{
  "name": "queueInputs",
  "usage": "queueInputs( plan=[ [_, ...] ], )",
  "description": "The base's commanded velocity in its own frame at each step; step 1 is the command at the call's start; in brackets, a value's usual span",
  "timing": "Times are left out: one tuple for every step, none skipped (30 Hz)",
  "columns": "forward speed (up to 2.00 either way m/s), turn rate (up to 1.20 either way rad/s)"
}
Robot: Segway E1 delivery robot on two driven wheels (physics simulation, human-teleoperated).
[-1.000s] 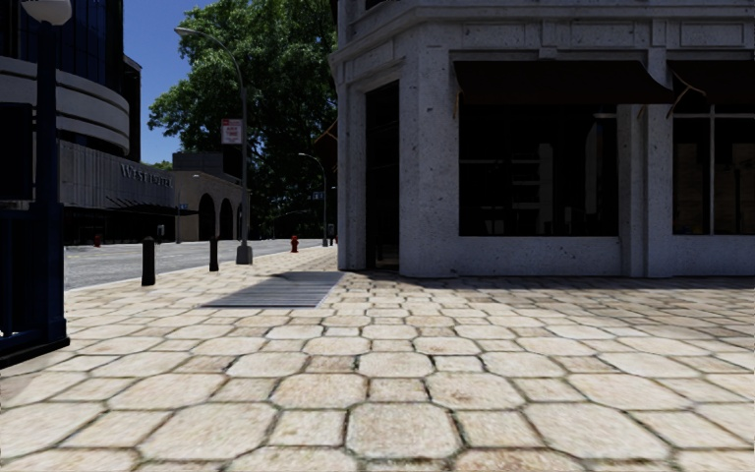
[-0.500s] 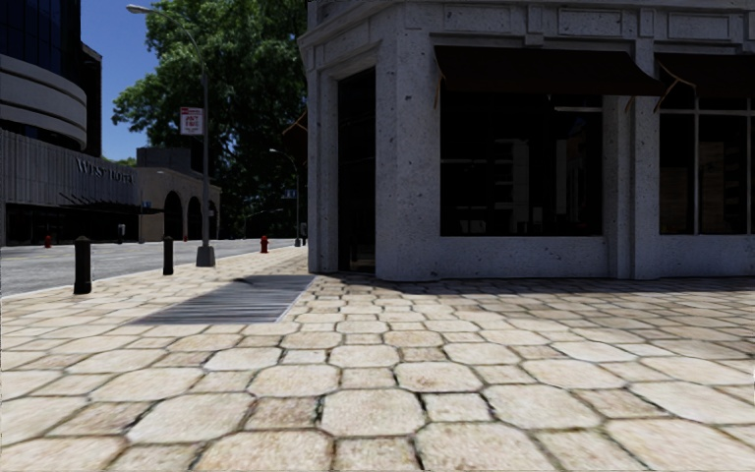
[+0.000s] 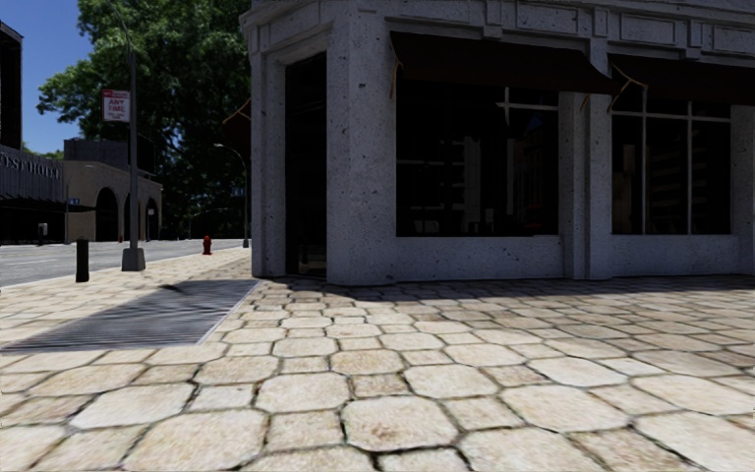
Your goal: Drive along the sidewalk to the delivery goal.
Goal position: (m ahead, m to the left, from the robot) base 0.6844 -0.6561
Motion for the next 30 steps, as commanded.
queueInputs(
  plan=[
    [1.05,0.0],
    [1.05,0.0],
    [1.05,0.0],
    [1.05,0.0],
    [1.05,0.0],
    [1.05,0.0],
    [1.05,0.0],
    [1.05,0.0],
    [1.05,0.0],
    [1.05,0.0],
    [1.05,0.0],
    [1.05,0.0],
    [1.05,0.0],
    [1.05,0.0],
    [1.05,0.0],
    [1.05,0.0],
    [0.78,0.0],
    [0.0,0.0],
    [0.0,0.0],
    [0.0,0.0],
    [0.0,0.0],
    [0.0,0.0],
    [0.0,0.0],
    [0.0,0.0],
    [0.0,0.0],
    [0.0,0.0],
    [0.0,0.0],
    [0.0,0.0],
    [0.0,0.0],
    [0.0,0.0]
  ],
)
